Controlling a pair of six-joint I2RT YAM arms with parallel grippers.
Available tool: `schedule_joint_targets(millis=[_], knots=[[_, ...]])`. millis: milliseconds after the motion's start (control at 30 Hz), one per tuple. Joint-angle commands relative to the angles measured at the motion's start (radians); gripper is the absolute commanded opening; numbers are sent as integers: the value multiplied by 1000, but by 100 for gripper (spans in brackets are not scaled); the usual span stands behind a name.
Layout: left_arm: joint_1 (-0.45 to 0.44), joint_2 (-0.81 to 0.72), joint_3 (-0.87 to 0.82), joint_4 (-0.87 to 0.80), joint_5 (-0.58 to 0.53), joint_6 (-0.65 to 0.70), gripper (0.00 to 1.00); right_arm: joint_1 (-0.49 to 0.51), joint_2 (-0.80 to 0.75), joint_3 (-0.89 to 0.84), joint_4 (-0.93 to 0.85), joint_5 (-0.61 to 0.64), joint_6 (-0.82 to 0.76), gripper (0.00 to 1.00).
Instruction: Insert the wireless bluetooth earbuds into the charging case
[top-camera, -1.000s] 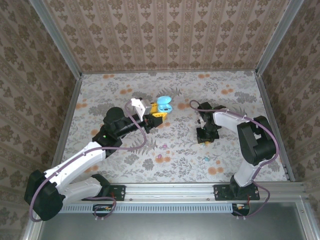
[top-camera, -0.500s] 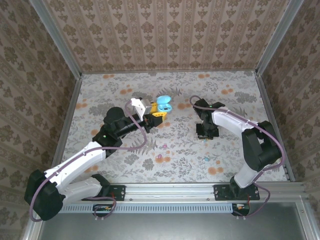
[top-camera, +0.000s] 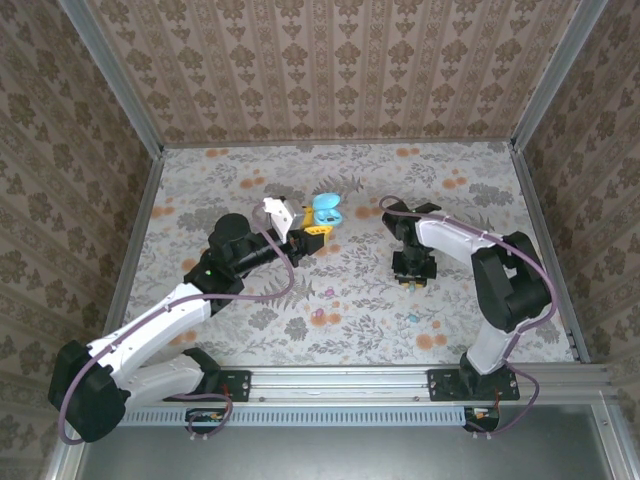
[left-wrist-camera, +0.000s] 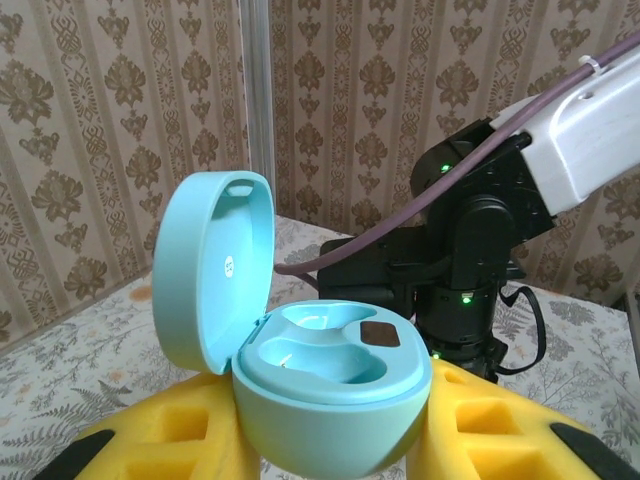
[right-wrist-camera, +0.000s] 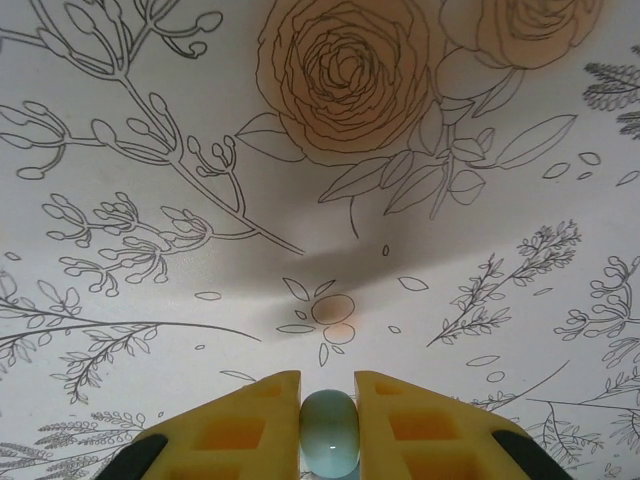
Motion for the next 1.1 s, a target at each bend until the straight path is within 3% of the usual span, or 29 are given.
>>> schedule_joint_targets(millis=[0,233,433,667,1067], knots=[[8,-13,47,-4,10,21,29,10,27,43,-75,-2,15,21],[10,1,43,-2,13,25,29,13,-39,68,-87,33,3,19],[11,37,18,32,39,32,29,17,-276,147,-79,35,-66,19],[11,113,22,98,88,42,29,44,-483,264,42,-122,-156,18],[7,191,66,112,130,49,29,235,-434,385,139,-26,-267,17]])
